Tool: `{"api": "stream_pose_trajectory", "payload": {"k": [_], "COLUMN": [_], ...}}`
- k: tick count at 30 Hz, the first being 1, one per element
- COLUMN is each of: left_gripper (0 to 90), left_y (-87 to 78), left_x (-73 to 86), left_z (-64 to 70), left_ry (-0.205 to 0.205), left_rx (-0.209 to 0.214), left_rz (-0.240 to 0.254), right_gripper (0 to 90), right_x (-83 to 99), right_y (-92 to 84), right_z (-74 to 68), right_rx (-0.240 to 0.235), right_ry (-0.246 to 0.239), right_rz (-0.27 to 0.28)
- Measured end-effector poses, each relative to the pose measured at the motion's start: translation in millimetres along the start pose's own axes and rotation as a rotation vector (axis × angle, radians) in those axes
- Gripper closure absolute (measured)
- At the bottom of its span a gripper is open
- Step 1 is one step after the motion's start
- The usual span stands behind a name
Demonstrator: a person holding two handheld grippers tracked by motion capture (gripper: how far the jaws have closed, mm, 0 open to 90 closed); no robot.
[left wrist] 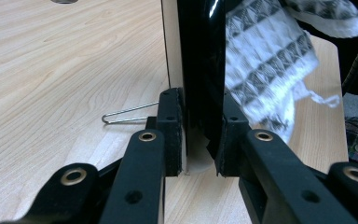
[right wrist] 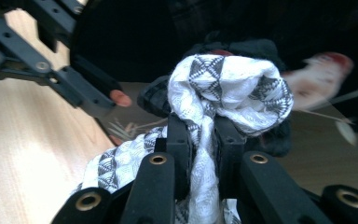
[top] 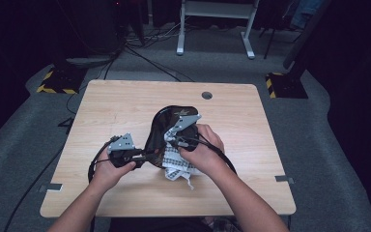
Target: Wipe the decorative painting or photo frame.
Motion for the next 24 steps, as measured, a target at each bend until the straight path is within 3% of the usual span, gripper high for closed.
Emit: {"api": "stream_pose_trajectory", "payload": {"k": [4, 8, 24], "left_gripper": [77.4, 77.9, 77.0], "left_y": [-1.0, -1.1, 0.3], "left_x": [0.2, 0.2, -0.1], "left_z": [-0.7, -1.2, -0.1], "left_ry": [-0.004, -0.007, -0.006], "left_rx": [-0.001, -0.001, 0.002], "left_rz": [0.001, 0.003, 0.007], "right_gripper": [80.4, 80.6, 80.8], "right_x": [-1.7, -0.5, 18.6], "right_y": [1.9, 0.6, -13.8], "right_z": [-7.6, -4.7, 40.2], "right_rx": [-0.018, -0.020, 0.087], "right_ry": [-0.016, -0.001, 0.077], "right_rz": [0.003, 0.005, -0.010]}}
Point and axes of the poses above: each handheld gripper's, and its own axes: y roughly forward along the jaws, x roughly out of its underside, z roughly to its right, the point moved 7 cm from there along y, roughly forward along the jaws, and after that the axes turned 12 degrees about z, right-handed, at the moved point
